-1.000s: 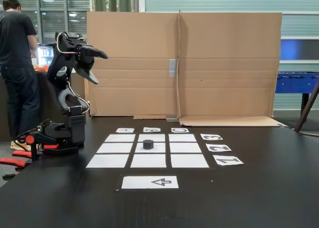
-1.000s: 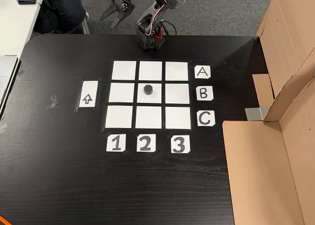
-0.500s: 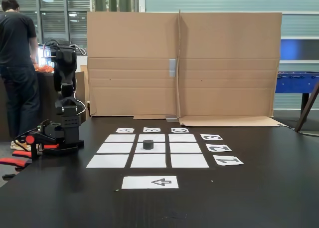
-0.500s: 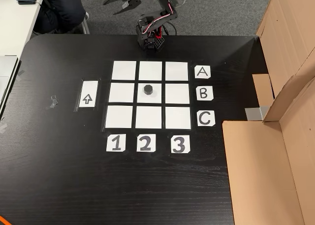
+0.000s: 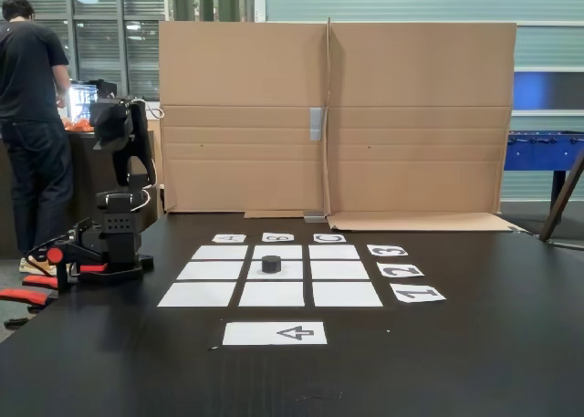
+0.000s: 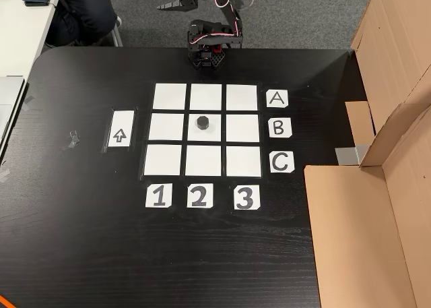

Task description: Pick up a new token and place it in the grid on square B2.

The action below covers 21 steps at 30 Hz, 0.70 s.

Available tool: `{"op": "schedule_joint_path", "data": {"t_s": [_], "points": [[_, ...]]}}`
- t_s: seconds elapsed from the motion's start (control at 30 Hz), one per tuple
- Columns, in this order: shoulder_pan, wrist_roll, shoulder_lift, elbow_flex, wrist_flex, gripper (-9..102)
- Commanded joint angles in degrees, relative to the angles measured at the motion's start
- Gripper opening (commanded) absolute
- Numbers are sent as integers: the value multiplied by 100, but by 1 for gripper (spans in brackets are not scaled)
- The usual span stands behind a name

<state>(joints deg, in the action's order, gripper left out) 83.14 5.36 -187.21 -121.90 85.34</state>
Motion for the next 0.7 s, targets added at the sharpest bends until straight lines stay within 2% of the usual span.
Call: {"op": "schedule_joint_path", "data": {"t_s": [0.0,0.2,0.67], "points": [[246,-62,-334,-483,-167,15],[475,-141,-325,-1169,-246,7],[738,-237,-334,-2918,-773,1]]}}
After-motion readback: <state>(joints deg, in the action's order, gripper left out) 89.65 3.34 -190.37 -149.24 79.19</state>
